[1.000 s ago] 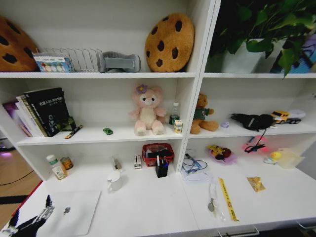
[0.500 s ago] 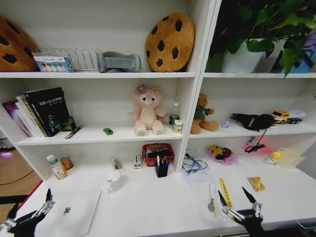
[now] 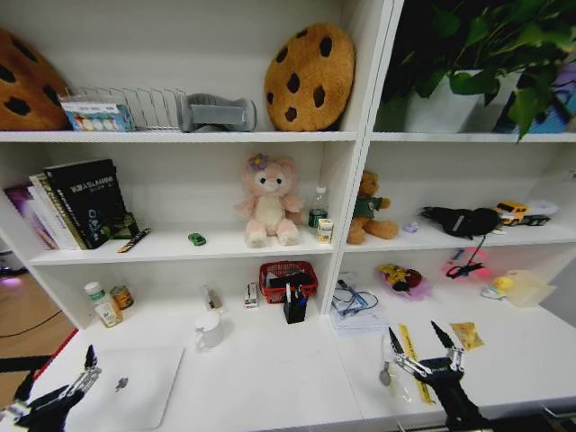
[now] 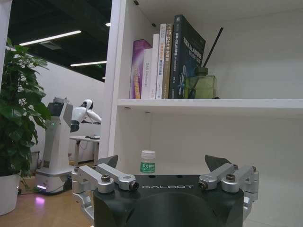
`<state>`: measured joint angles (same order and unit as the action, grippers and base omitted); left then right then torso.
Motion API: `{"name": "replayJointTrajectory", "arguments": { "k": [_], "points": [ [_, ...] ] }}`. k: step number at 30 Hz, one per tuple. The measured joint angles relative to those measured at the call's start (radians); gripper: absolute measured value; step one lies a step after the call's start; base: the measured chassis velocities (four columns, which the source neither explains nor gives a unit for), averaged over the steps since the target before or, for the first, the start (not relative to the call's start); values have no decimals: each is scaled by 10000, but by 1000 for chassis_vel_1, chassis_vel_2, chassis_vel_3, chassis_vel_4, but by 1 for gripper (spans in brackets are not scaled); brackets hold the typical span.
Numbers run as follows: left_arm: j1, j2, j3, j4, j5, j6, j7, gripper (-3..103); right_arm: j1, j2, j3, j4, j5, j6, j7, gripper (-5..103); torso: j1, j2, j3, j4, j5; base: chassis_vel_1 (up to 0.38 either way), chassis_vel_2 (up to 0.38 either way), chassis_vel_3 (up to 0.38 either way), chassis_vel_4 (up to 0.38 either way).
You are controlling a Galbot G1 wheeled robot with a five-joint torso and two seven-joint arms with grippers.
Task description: Organize the objects on the table.
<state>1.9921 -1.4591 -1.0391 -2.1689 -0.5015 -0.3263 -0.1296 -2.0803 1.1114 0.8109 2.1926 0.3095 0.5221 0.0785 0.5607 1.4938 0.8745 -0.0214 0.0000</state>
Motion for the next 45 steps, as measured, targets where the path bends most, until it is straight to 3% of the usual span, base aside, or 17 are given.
{"name": "replayJointTrajectory", "arguments": {
  "k": [45],
  "points": [
    [-65, 31, 45, 27, -14, 68, -44, 100, 136, -6, -65, 3, 66, 45, 90, 100, -2, 2, -1, 1, -1, -42, -42, 45, 44]
  ]
}}
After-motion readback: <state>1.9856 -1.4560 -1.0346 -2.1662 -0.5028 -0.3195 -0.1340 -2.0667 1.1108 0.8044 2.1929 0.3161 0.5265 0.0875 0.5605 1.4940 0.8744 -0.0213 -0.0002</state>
